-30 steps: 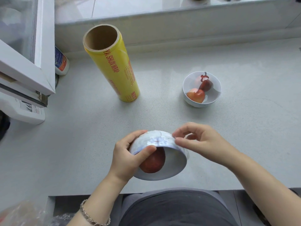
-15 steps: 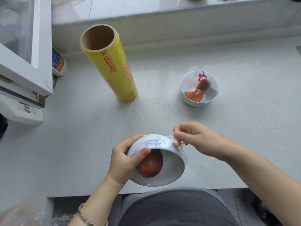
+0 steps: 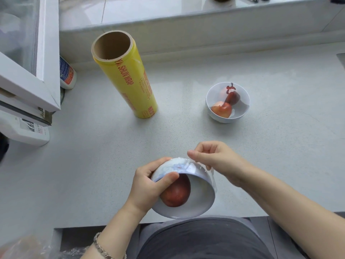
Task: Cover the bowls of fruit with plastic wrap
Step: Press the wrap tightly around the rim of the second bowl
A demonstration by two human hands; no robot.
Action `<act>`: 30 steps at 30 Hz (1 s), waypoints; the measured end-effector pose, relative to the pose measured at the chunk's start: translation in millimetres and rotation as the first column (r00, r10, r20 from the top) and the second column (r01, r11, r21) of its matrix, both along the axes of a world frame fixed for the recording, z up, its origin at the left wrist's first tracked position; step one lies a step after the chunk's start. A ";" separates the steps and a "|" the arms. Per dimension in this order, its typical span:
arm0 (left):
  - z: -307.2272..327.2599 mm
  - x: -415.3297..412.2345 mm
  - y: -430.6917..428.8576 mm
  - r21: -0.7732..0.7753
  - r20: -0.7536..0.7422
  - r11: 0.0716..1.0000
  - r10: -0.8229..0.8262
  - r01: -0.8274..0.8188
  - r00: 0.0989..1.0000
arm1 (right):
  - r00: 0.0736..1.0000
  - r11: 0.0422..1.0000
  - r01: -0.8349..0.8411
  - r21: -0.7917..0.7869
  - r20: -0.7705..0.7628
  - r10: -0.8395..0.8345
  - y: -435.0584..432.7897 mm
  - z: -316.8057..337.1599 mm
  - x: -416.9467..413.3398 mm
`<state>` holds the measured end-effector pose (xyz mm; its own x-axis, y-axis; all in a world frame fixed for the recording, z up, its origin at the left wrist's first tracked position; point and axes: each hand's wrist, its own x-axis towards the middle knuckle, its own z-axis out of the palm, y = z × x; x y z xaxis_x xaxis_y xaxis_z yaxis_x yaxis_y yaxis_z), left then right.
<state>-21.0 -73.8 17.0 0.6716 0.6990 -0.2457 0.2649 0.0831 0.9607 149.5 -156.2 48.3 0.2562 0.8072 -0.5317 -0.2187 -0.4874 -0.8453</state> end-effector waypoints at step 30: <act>3.8 6.7 7.5 0.032 0.073 0.996 0.082 -0.085 0.994 | 0.807 0.893 -0.382 0.236 0.557 0.198 -15.0 9.1 -17.9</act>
<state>-14.4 -66.3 20.8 0.6256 0.7605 -0.1738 0.1894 0.0679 0.9795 131.6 -171.2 57.4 0.1376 0.9863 -0.0908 0.3909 -0.1383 -0.9100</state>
